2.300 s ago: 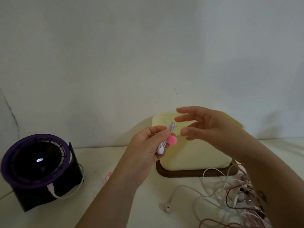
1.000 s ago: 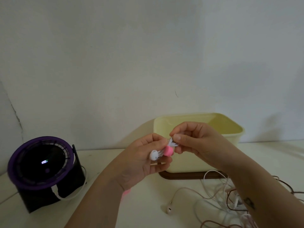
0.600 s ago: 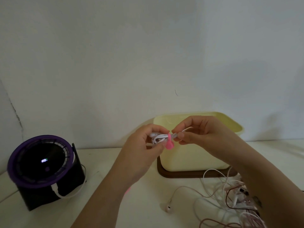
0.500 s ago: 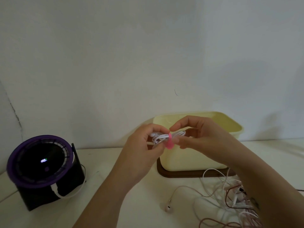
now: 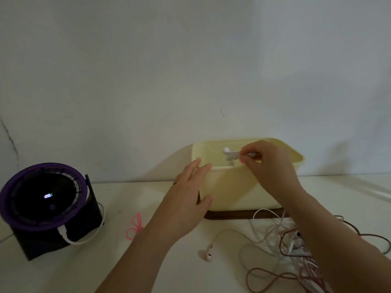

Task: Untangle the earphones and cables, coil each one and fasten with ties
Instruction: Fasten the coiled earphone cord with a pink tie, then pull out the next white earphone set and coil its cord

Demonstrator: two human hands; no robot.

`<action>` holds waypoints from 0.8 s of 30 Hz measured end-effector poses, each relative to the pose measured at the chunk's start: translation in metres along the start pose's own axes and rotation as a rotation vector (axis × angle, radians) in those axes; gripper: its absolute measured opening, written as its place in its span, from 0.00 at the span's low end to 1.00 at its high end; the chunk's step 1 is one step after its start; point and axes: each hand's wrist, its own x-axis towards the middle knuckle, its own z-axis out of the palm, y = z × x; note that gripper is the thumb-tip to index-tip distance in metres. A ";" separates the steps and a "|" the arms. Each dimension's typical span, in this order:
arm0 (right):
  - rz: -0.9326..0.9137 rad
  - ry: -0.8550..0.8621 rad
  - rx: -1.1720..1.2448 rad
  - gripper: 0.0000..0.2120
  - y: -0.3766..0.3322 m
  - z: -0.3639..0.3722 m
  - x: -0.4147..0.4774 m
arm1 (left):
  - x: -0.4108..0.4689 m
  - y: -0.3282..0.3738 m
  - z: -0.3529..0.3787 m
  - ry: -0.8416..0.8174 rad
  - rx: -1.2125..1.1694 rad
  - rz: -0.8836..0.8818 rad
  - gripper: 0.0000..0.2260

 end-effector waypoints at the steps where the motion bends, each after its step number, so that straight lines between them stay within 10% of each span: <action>1: -0.028 -0.043 -0.029 0.05 0.000 0.000 0.001 | 0.000 0.000 0.001 -0.004 -0.005 -0.003 0.28; 14: 0.010 -0.352 0.037 0.05 -0.004 -0.077 -0.058 | -0.022 0.029 0.026 0.226 0.109 0.135 0.16; 24: 0.082 -0.879 -0.326 0.09 0.000 -0.122 -0.109 | -0.062 0.060 0.071 -0.293 -0.023 0.074 0.08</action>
